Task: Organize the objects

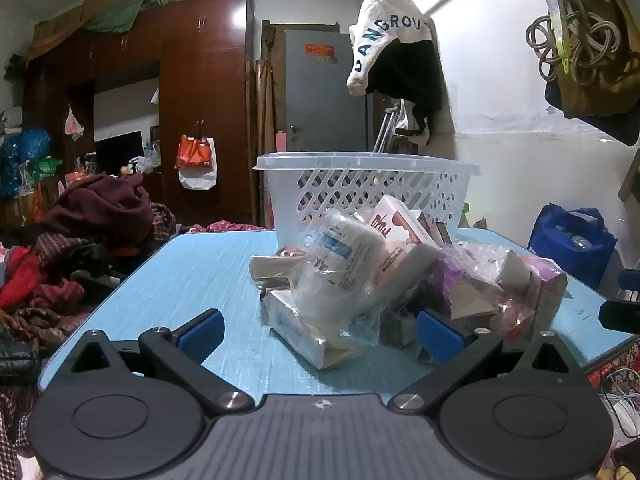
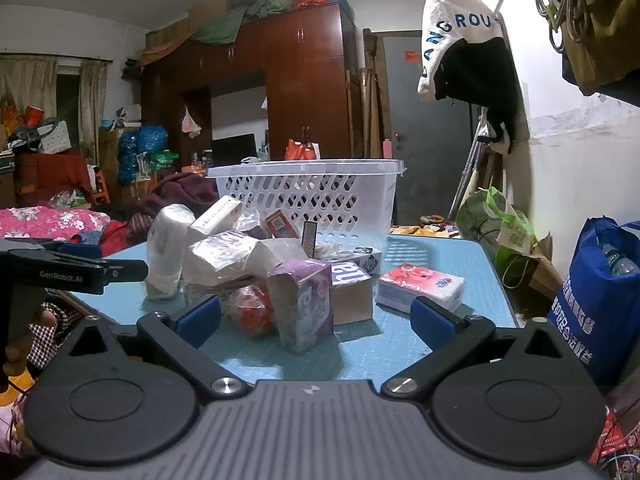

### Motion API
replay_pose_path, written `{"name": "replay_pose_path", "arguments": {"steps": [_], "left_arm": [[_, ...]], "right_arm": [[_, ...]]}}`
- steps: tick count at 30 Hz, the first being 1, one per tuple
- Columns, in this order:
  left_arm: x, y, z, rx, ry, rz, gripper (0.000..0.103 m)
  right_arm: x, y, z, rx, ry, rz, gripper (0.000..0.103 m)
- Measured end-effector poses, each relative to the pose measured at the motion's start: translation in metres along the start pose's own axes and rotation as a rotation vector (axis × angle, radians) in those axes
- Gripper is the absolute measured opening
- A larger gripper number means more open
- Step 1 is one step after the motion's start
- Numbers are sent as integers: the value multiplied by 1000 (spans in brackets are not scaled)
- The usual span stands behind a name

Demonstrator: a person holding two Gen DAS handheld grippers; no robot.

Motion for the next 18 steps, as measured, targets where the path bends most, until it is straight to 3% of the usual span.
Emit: {"name": "replay_pose_path", "arguments": {"steps": [18], "left_arm": [[1, -3, -1, -7, 22, 18, 103]], "right_arm": [[-2, 0, -3, -4, -14, -9, 103]]}}
Point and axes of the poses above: each gripper's, at about its wrist camera, not at the fingertips, and x roughly against the way its jaws point, z to its right, y to its underside, the point moved 8 cm from there along -x, roughly the way its jaws point, and after that the axes turned 13 degrees about -y, right-handed, at the moved point
